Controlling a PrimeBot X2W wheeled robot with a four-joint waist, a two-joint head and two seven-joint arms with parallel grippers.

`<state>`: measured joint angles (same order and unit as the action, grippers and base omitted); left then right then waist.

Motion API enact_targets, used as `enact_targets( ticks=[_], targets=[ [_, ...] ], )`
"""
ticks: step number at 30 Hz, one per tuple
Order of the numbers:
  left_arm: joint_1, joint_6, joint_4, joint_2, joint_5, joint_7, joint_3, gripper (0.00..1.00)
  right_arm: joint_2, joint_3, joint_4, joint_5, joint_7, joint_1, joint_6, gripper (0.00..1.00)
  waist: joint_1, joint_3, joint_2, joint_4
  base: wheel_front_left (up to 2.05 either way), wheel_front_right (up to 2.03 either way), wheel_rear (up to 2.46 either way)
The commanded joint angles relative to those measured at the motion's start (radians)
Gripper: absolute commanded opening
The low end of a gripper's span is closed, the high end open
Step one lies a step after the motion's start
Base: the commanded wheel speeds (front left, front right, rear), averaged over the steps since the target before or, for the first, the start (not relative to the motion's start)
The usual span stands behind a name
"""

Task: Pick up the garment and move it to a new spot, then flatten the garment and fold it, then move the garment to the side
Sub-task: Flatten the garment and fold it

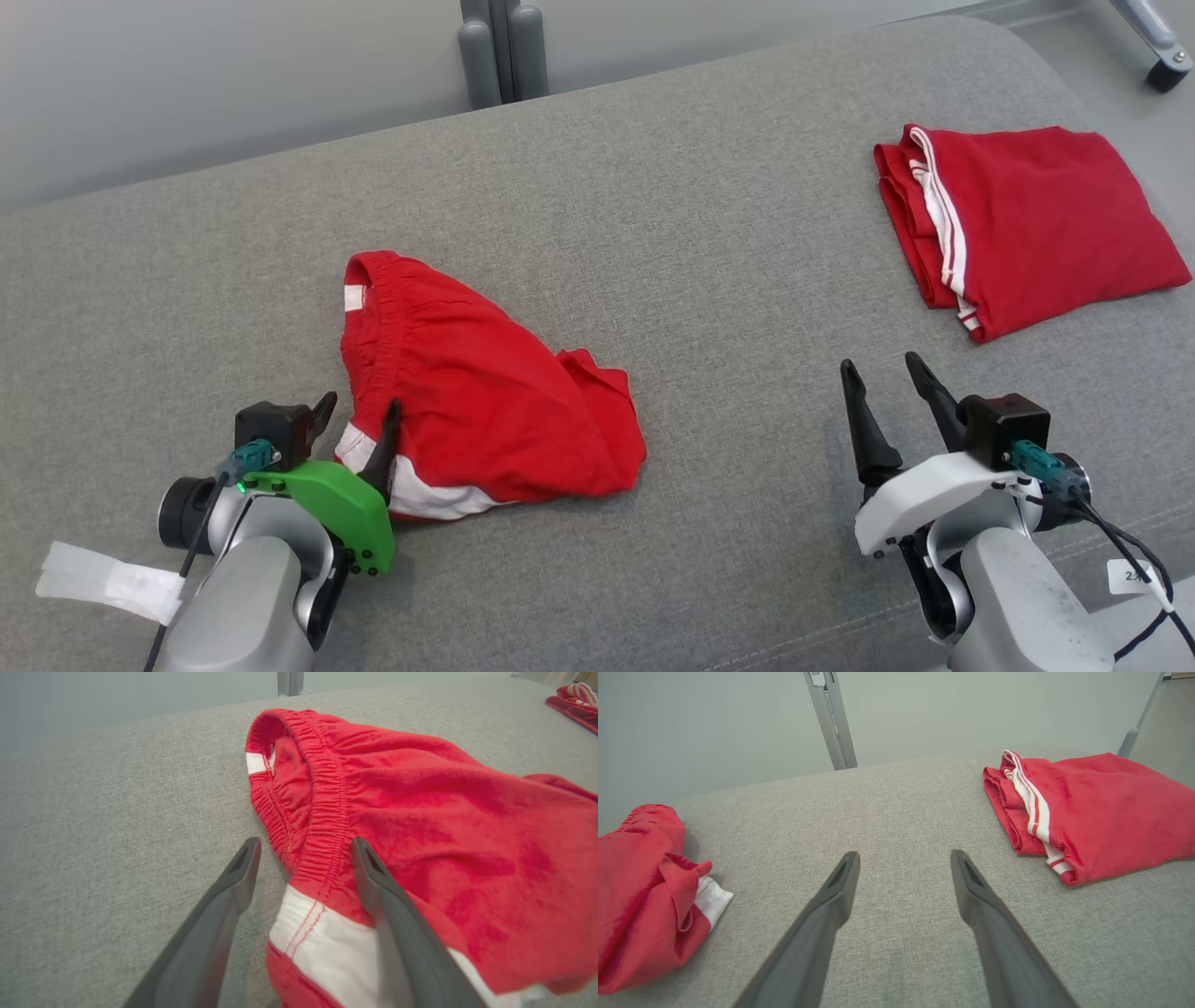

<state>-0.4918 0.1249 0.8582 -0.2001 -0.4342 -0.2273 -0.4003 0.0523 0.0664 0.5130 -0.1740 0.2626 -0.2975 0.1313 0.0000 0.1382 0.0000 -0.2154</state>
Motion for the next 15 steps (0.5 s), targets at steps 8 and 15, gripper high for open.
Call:
enact_targets(
  ticks=[8, 15],
  targets=[
    [-0.029, 0.006, 0.010, -0.007, -0.109, 0.025, -0.120, 0.04, 0.003, -0.007, -0.002, 0.006, 0.003, -0.013, -0.001, 1.00, 0.0000, 0.009, 0.0000, 0.011, 0.00, 0.00, 0.00],
    [-0.051, 0.006, -0.009, -0.043, -0.173, -0.005, -0.191, 0.00, 0.002, -0.012, -0.004, 0.007, 0.003, -0.012, -0.001, 1.00, 0.0000, 0.010, 0.0000, 0.023, 0.00, 0.00, 0.00]
  ],
)
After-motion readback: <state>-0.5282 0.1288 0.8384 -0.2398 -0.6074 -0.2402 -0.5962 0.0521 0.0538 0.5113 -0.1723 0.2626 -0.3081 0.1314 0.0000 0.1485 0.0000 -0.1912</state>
